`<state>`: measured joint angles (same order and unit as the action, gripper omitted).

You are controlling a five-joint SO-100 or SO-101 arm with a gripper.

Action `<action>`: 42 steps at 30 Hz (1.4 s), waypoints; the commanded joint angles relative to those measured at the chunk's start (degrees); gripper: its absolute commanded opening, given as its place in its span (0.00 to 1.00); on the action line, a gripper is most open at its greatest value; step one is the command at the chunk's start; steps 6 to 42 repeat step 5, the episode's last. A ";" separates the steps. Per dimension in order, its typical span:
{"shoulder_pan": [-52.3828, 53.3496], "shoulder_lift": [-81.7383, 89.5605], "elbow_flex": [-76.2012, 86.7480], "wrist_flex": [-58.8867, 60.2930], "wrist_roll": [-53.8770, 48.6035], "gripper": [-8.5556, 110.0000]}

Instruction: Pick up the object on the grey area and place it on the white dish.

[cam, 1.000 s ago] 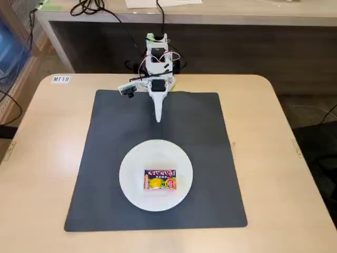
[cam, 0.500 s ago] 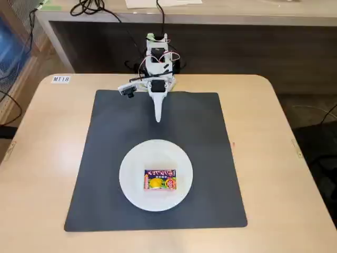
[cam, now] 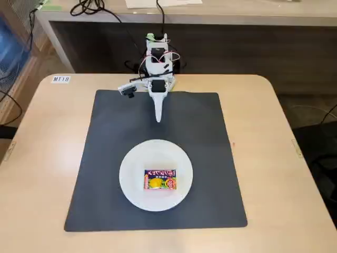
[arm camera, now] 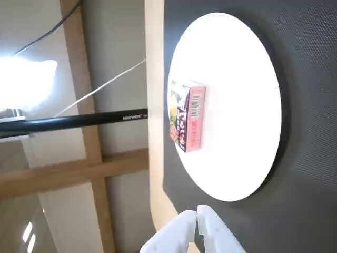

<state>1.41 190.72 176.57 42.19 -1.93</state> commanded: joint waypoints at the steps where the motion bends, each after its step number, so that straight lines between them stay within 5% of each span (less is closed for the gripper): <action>1: 0.44 1.32 7.73 0.09 -0.09 0.07; 42: 0.44 1.32 7.73 0.09 -0.09 0.07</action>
